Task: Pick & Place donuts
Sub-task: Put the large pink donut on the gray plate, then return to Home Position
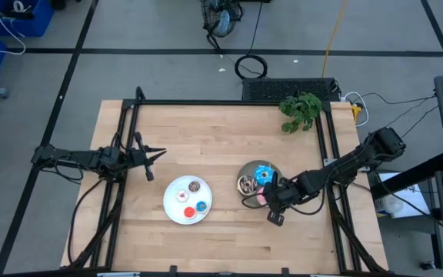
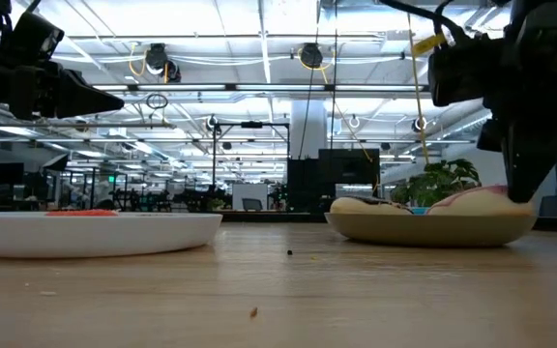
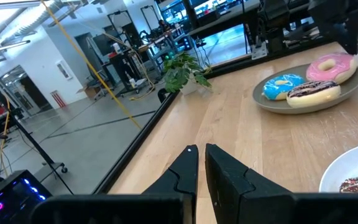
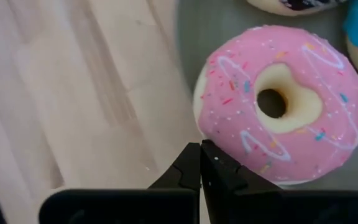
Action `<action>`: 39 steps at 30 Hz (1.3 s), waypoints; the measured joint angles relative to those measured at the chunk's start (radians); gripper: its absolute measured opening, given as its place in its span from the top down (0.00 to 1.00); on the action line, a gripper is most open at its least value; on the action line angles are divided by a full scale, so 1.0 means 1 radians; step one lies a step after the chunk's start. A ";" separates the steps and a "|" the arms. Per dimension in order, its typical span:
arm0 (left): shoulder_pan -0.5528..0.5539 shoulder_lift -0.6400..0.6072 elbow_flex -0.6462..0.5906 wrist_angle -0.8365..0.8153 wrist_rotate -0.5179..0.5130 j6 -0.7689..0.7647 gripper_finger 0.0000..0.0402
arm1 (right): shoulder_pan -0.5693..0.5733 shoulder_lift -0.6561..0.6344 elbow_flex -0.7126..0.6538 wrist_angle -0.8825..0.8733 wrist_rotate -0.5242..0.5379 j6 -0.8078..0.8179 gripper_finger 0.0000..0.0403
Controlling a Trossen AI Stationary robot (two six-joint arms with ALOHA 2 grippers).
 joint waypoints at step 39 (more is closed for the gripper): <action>0.000 0.000 0.000 0.038 -0.116 0.023 0.91 | 0.059 -0.476 -0.012 0.072 0.451 -0.794 1.00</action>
